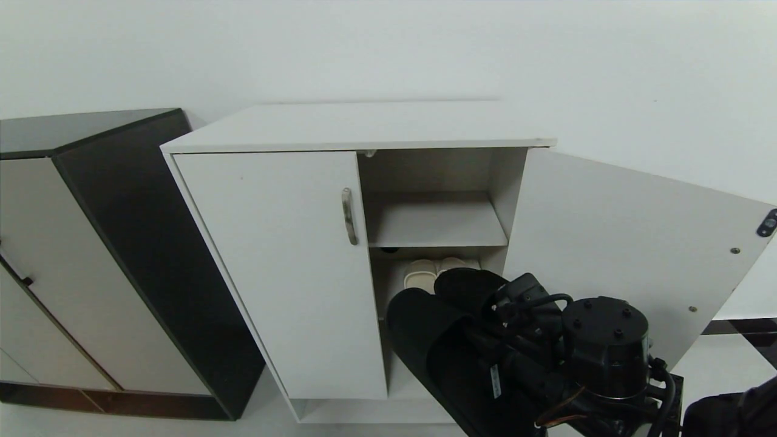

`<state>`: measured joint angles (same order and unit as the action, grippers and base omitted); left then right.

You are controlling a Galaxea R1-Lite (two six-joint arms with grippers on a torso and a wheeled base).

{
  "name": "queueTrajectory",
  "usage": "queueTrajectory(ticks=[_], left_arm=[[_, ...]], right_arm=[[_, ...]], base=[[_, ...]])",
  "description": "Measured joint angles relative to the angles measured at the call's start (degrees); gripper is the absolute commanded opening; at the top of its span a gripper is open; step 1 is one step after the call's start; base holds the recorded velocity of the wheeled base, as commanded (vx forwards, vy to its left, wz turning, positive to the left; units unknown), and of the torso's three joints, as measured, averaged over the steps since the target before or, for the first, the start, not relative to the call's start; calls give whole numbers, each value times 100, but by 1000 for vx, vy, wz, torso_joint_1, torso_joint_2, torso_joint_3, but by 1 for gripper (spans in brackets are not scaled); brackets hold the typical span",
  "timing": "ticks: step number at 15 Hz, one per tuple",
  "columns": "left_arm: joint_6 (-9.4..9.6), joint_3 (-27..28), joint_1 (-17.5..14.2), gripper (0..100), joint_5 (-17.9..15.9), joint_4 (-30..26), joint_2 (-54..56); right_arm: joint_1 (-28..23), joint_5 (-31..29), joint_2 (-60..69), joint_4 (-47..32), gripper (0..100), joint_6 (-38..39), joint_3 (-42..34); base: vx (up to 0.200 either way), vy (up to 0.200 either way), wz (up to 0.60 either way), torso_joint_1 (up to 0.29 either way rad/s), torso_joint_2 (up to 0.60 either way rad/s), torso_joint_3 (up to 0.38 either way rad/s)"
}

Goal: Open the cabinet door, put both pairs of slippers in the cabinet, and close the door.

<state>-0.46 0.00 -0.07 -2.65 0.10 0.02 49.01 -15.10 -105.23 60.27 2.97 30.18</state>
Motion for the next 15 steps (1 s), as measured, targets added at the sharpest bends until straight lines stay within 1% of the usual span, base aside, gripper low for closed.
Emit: queueTrajectory(ticks=[5,7,13,14,15], left_arm=[[-5,0,0,0,0,-2,-2],[-5,0,5,0,0,-5,-2],[-2,0,0,0,0,-2,-2],[4,0,0,0,30,0,-2],[6,0,0,0,156,4,-2]], right_arm=[[11,68,-17,0,0,9,-6],[9,93,-26,-6,0,9,-26],[61,128,-15,0,0,-24,-83],[80,61,-17,-37,0,-30,-39],[102,-121,-26,-173,0,-16,116]], base=[[0,0,0,-65,448,373],[0,0,0,-15,256,239],[0,0,0,0,28,26],[0,0,0,0,0,0],[0,0,0,0,0,0]])
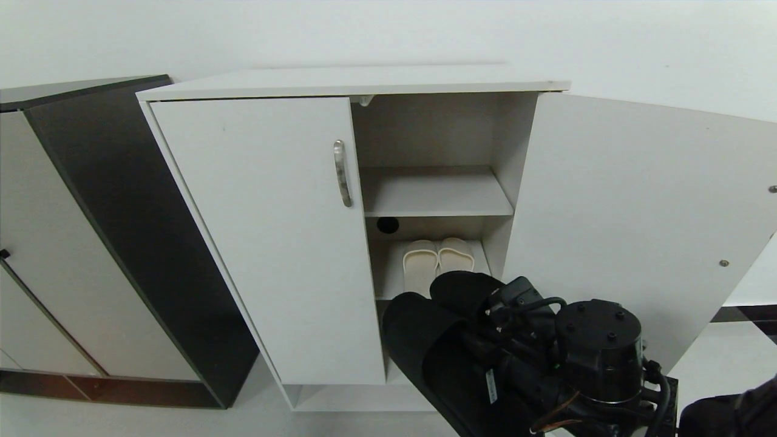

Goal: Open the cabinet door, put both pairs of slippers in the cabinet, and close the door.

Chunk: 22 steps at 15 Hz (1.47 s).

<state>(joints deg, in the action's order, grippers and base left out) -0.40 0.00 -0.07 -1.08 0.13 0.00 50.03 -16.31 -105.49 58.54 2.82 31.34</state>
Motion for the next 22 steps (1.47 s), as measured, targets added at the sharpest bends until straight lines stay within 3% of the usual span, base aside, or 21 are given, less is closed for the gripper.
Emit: queueTrajectory(ticks=[4,9,13,22], left_arm=[[18,0,0,0,54,2,0],[0,0,0,0,68,2,0],[40,0,0,0,43,2,0],[76,0,0,0,38,2,0]], right_arm=[[252,-1135,-63,-1798,0,477,1201],[719,-2504,-90,-4550,0,1525,3480],[866,-3033,-245,-4952,0,1549,4613],[571,-3060,-725,-5819,0,1952,5694]], base=[[0,0,0,0,0,0],[0,0,0,0,0,0],[0,0,0,0,0,0],[0,0,0,0,0,0]])
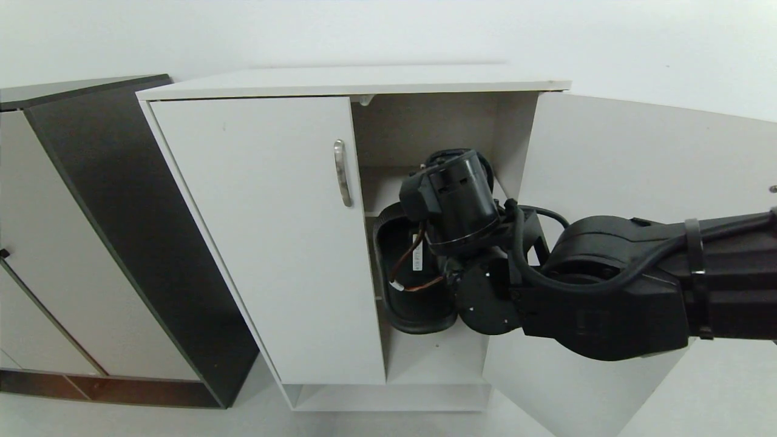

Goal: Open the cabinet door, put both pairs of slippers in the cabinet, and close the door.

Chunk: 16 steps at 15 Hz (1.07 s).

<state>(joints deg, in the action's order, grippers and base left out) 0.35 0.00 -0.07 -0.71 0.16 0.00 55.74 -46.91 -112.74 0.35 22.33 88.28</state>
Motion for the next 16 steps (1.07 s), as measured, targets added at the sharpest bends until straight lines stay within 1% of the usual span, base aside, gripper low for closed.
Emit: queueTrajectory(ticks=[8,16], left_arm=[[-2,0,-2,0,-9,0,0],[-2,0,-2,0,-18,0,0]], right_arm=[[-128,62,-93,5,0,290,63],[-130,22,-132,-6,0,249,91]], base=[[0,0,0,0,0,0],[200,0,0,2,5,4]])
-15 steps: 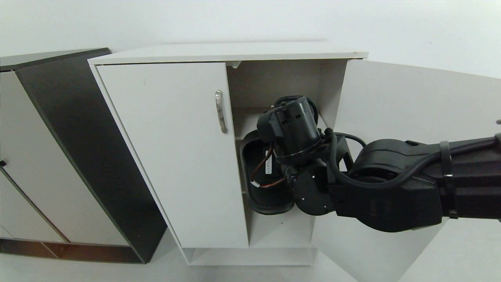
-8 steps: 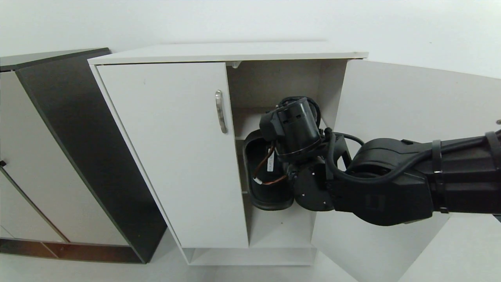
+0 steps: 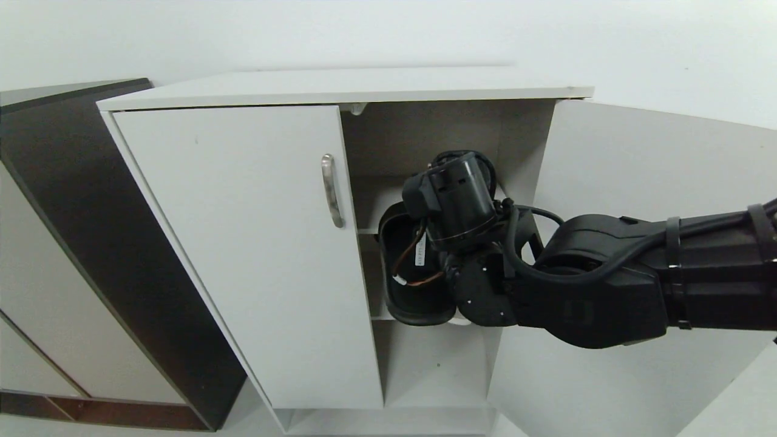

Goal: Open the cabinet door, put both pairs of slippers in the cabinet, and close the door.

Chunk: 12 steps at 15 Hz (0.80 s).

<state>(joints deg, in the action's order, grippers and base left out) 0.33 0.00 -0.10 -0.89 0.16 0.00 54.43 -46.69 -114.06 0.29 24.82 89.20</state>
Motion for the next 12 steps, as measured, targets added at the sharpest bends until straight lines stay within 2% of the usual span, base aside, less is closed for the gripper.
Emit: queueTrajectory(ticks=[6,12], left_arm=[[0,0,2,0,2,-2,0],[-6,0,2,0,7,0,0]], right_arm=[[56,-9,-6,-18,0,-205,-33],[238,-11,-22,-7,0,-271,-20]], base=[[200,0,0,2,6,1],[0,0,0,0,0,0]])
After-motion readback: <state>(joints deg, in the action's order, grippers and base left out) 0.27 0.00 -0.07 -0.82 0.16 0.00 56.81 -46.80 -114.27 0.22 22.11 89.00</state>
